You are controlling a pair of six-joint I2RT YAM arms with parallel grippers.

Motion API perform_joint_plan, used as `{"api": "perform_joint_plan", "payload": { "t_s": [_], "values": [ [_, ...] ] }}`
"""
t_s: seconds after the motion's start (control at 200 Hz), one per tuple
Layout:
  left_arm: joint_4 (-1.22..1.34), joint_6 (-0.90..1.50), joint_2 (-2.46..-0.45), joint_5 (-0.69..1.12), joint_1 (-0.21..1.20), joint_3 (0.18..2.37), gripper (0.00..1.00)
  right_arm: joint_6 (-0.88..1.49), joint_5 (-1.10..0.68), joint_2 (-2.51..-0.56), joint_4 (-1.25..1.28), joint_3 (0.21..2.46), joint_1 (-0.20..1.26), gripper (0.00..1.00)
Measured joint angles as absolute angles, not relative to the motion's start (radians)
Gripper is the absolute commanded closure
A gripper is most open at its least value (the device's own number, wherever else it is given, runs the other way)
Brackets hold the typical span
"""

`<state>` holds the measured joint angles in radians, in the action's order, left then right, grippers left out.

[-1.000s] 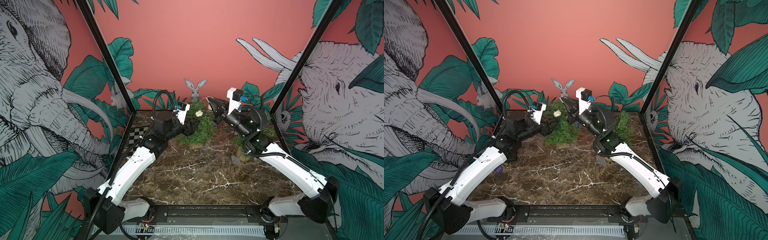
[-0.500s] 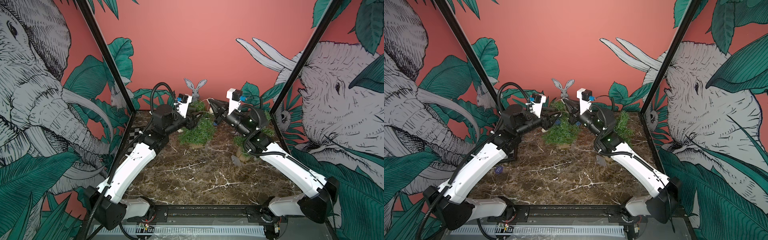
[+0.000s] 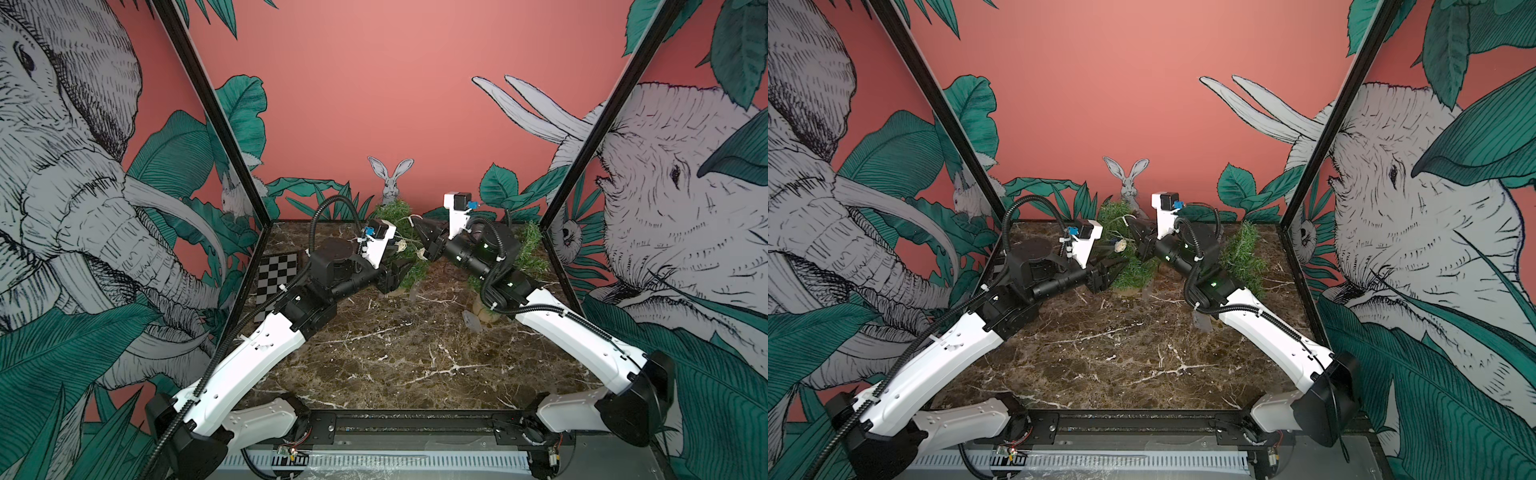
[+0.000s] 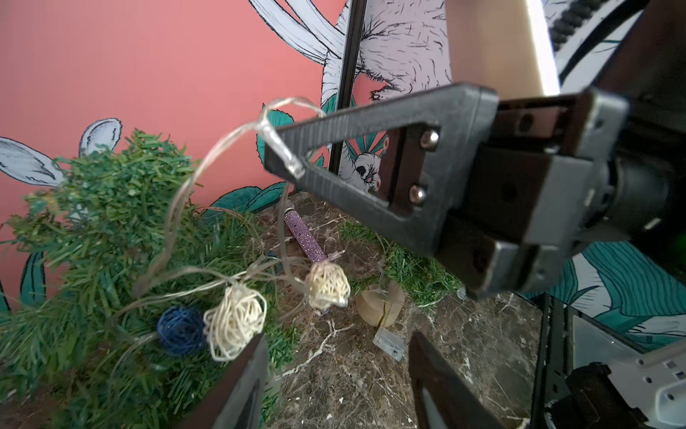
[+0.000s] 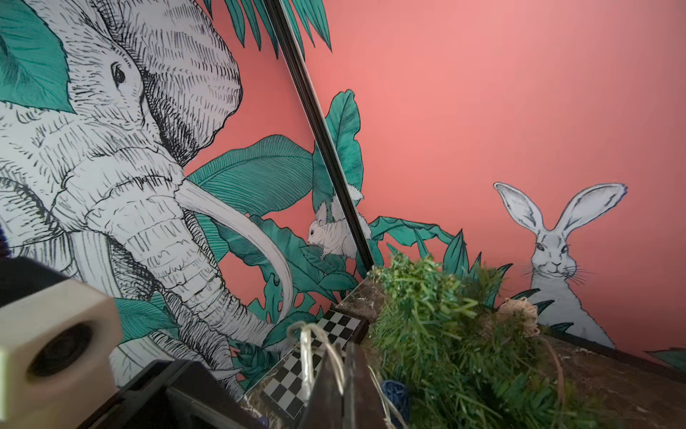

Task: Wrap string light around the christmas tree
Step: Wrap the light string around the Christmas tree.

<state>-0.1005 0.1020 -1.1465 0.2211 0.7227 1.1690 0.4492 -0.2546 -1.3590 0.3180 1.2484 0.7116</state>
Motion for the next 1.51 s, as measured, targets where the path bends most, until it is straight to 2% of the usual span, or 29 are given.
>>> {"api": "perform_joint_plan", "payload": {
  "t_s": [0.18, 0.29, 0.5, 0.57, 0.68, 0.835, 0.915, 1.21, 1.505],
  "values": [
    [-0.074, 0.033, -1.243, 0.198, 0.724, 1.237, 0.55, 0.517, -0.271, -1.353, 0.323, 1.245, 0.745, 1.00],
    [-0.076, 0.011, -1.289, 0.192, 0.724, 1.283, 0.66, 0.551, -0.280, -1.349, 0.337, 1.239, 0.746, 1.00],
    [-0.074, -0.005, -1.300, 0.180, 0.724, 1.300, 1.00, 0.580, -0.296, -1.348, 0.342, 1.235, 0.746, 1.00],
    [-0.072, 0.003, -1.300, 0.178, 0.719, 1.306, 1.00, 0.583, -0.300, -1.347, 0.348, 1.235, 0.746, 0.99],
    [-0.056, 0.010, -1.300, 0.177, 0.712, 1.307, 1.00, 0.589, -0.300, -1.334, 0.354, 1.223, 0.745, 0.78],
    [-0.032, 0.043, -1.300, 0.176, 0.679, 1.307, 1.00, 0.575, -0.301, -1.277, 0.336, 1.160, 0.721, 0.56],
    [-0.017, 0.059, -1.300, 0.172, 0.662, 1.309, 1.00, 0.574, -0.301, -1.237, 0.311, 1.116, 0.697, 0.48],
    [0.006, 0.098, -1.324, 0.197, 0.654, 1.333, 1.00, 0.545, -0.277, -1.164, 0.128, 1.027, 0.656, 0.32],
    [0.005, 0.116, -1.328, 0.241, 0.654, 1.342, 1.00, 0.553, -0.322, -1.248, 0.110, 1.055, 0.650, 0.33]
  ]
}}
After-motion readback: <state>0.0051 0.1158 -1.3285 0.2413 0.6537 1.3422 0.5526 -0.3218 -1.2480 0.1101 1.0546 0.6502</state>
